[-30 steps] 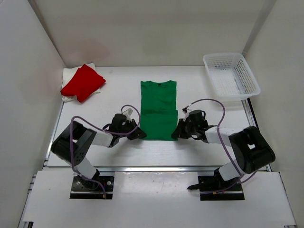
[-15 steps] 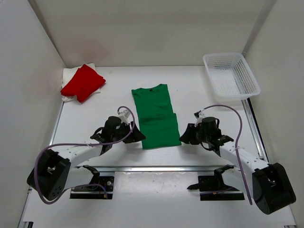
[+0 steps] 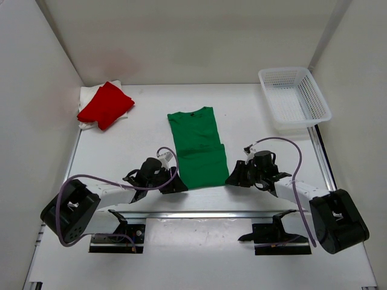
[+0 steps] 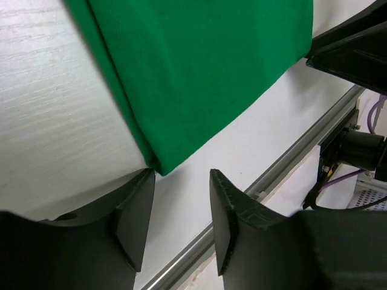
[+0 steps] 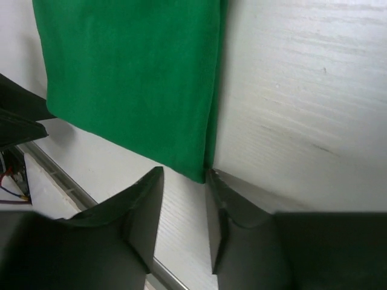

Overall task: Fold and stack the t-shirts
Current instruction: Grab one side of the 2/3 rectangular tshirt with both arms, then fold the long partially folded tshirt into a neat square

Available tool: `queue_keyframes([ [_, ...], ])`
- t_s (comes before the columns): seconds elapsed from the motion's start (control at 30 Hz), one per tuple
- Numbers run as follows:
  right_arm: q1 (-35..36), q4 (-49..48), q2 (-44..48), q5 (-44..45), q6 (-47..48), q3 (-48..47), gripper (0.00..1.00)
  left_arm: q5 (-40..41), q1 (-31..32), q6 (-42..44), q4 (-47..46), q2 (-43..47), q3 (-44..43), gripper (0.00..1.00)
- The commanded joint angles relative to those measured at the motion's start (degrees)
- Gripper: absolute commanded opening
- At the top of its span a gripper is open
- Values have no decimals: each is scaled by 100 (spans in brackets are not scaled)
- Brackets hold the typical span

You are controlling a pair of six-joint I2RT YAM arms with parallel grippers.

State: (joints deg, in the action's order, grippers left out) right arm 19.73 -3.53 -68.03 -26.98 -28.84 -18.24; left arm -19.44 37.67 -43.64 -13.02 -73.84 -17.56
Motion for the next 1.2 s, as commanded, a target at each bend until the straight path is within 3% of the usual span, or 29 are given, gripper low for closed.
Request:
queue_keyframes([
  [0.0,-65,-323,-307,-105,-25,40,30,389,21,-74,169,-262,174,51],
  [0.07,-74,-437,-430,-114,-86,40,26,467,47,-118,132,-315,148,45],
  [0.1,-65,-490,-483,-132,-87,57,19,485,56,-110,141,-324,104,42],
  [0.23,57,-570,-510,-62,-104,5,1,564,-145,-110,36,-219,156,12],
  [0.3,163,-491,-379,87,-192,57,0,573,-216,-136,88,-61,183,0],
  [0.5,1057,123,544,570,-657,338,0,636,-110,5,1213,932,261,0],
  [0.67,1971,1020,1913,1133,-1394,549,0,486,-111,-136,2660,3020,824,0],
  [0.8,2711,1750,2785,1722,-1862,270,0,354,-171,-373,3629,4394,606,0],
  [0.9,2291,1891,2638,1391,-1494,-293,0,55,-462,-312,3605,4213,97,0],
  [1.03,1159,1777,1647,713,-538,-1330,0,37,-628,-14,3070,3117,-1088,0],
  [1.17,227,1426,460,167,35,-2497,0,-296,-1569,285,2437,1938,-1995,0],
])
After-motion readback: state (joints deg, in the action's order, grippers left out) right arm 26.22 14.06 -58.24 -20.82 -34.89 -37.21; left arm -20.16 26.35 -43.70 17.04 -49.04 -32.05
